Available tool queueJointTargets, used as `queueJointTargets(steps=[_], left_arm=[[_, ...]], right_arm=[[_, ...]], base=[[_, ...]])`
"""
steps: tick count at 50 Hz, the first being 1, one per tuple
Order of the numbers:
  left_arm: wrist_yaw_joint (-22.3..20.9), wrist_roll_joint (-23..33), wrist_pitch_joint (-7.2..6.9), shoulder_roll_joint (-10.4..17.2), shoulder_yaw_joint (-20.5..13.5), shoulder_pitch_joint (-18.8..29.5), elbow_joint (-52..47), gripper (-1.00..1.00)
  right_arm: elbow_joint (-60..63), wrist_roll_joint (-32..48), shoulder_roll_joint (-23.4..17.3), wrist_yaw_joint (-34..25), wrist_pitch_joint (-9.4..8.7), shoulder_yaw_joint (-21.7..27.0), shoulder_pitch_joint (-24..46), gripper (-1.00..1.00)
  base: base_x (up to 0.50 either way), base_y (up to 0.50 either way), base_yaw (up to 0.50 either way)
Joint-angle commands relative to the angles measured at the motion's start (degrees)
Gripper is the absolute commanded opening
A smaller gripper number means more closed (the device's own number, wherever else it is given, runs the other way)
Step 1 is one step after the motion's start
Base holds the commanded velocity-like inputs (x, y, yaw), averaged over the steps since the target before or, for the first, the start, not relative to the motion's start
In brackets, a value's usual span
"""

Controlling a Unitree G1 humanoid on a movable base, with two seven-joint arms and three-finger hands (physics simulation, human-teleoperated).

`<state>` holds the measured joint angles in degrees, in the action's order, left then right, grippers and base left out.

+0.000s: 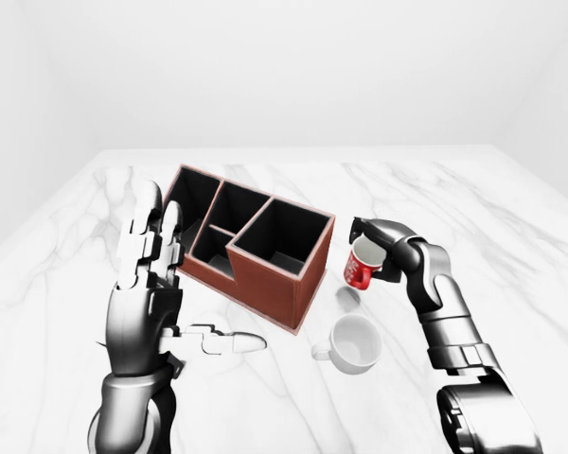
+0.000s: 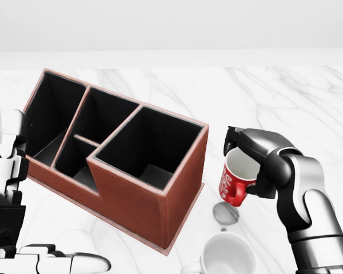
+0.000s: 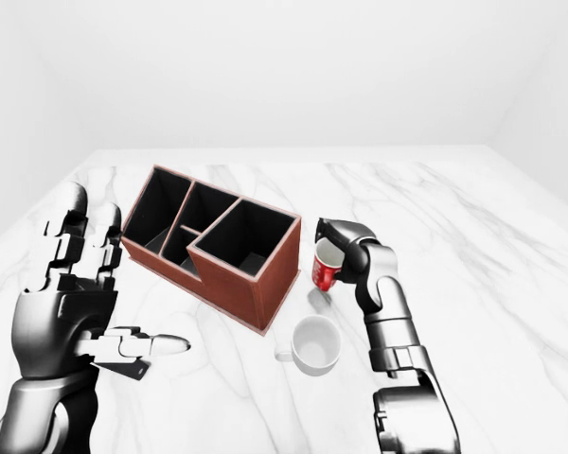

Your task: Pick up the red mug and place it to the right of the caddy.

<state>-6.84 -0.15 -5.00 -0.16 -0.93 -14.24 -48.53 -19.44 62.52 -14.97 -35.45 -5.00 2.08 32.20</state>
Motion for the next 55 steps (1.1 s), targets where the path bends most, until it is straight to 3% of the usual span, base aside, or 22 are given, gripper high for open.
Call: queueJointTargets(steps=[1, 25, 55], left_arm=[[0.1, 0.1, 0.0, 0.1, 0.4, -0.2, -0.3, 1.0], [0.0, -0.1, 0.0, 0.1, 0.2, -0.1, 0.2, 1.0], [0.0, -0.1, 0.0, 0.1, 0.2, -0.2, -0.2, 1.0]], right_arm=[[-5.5, -1.1, 0.0, 4.6, 0.0, -0.3, 2.1, -1.0], [-20.0, -3.2, 0.5, 14.0, 0.0, -2.0, 6.9, -1.0], [-28.8, -2.9, 1.0, 20.9, 0.0, -3.6, 6.3, -1.0]], base=[[0.0, 0.0, 0.0], [0.0, 0.0, 0.0], [0.0, 0.0, 0.0]])
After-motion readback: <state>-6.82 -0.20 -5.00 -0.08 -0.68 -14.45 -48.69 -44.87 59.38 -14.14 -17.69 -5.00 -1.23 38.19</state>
